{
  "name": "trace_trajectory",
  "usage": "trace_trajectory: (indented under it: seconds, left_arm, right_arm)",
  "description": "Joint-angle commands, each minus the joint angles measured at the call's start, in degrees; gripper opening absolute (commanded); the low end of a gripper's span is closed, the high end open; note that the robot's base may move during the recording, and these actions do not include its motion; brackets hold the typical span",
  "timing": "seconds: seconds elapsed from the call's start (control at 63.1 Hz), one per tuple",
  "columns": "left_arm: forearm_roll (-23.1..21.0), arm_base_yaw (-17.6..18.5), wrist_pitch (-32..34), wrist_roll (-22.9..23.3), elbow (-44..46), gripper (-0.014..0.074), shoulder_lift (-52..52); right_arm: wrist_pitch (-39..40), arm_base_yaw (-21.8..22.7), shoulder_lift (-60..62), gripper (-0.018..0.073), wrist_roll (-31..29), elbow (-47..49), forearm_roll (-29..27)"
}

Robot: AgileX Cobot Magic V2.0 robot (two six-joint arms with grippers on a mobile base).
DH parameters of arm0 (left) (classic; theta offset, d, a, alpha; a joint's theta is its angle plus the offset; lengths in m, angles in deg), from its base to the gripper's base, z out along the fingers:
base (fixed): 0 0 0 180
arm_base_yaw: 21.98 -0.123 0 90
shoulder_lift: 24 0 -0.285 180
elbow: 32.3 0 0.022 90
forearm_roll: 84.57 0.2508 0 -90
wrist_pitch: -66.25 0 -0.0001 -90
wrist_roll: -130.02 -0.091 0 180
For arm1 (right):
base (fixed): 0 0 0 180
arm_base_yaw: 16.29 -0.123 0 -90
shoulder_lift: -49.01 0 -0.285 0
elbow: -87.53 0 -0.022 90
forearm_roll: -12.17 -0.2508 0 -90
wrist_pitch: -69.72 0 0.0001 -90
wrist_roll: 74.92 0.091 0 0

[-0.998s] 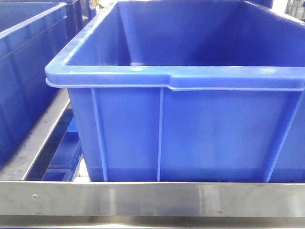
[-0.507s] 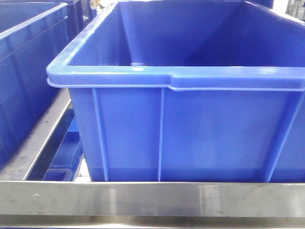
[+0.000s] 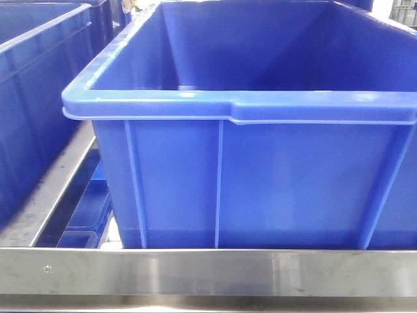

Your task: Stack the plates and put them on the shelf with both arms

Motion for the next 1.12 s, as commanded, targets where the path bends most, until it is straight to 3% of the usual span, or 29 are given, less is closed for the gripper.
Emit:
trace_trajectory:
  seconds: [0.0,1.109]
  left_arm:
    - [-0.5,-0.2,4.1,0.0,-1.3,0.0084,-1.0]
    - [-0.4,-0.2,4.1,0.0,-1.3,0.0084,-1.0]
  right_arm:
    - [4.6,0.1,1.3,0.0056,0.0,0.9,0.6]
    - [4.6,0.1,1.3,0.0056,0.0,0.9,0.6]
